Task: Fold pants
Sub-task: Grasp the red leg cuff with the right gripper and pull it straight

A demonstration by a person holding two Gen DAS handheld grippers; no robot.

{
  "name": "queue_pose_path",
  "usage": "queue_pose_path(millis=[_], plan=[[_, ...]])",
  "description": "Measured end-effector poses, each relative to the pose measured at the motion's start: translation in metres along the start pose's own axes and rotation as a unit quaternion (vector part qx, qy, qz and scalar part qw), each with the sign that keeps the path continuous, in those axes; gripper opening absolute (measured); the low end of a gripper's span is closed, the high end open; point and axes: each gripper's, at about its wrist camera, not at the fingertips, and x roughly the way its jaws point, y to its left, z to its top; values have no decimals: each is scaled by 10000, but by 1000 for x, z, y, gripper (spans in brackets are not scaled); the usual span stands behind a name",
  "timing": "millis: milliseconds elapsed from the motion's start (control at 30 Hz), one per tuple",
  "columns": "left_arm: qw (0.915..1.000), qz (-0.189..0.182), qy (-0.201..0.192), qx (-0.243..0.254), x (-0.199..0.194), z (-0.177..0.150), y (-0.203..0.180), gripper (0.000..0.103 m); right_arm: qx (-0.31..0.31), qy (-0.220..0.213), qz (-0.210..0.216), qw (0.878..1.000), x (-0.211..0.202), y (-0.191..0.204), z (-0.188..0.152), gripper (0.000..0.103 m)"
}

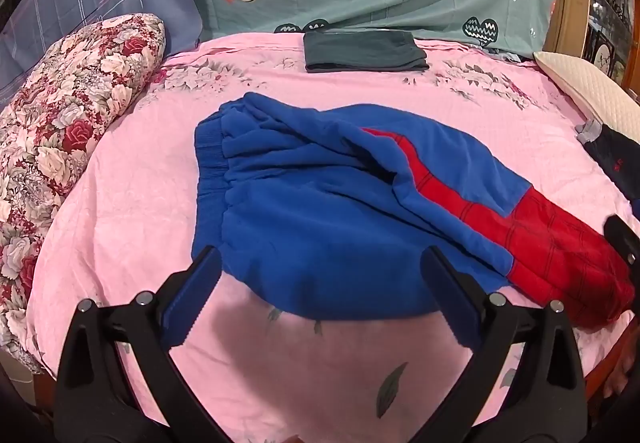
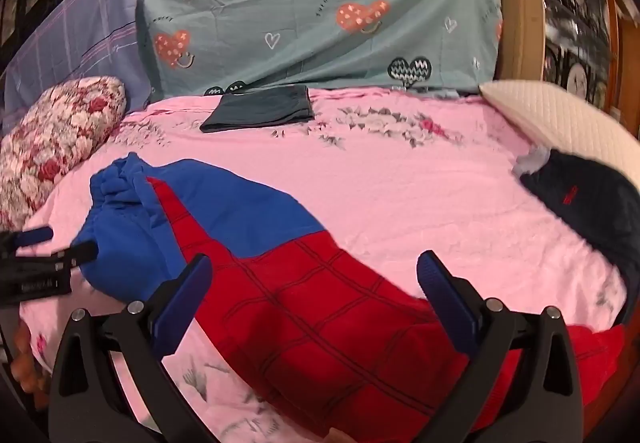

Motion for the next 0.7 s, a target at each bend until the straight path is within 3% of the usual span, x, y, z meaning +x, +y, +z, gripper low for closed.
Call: queue_pose_path(millis=[167,233,333,433,467,567,633,700], plan=[[9999,-75,-80,128,2,15,-2,101,-420,187,-113,9989,-27,-12,0,102],[9996,-91,-158,234,4,26,-2,101,-825,317,-3,9961,-49,-30,-5,102],[9992,34,-187,356,19,49,1,101,-1686,530,-246,9839,-78,-52,-29,102],[9993,26,11,381,42,64,1,101,-1812,876,-259,9792,-82,-68,-52,96],[9993,33,84,374,49,68,1,101,-1866,1092,-218,9761,-84,-69,-48,88],[9987,-28,458,209,73,71,3,101,-2120,931,-28,9728,-71,-49,-51,81],[9979,-95,629,137,81,68,5,101,-2550,804,107,9635,-56,-28,-54,81],[9975,-66,686,125,83,62,10,101,-2795,1050,77,9544,-36,-20,-52,80]])
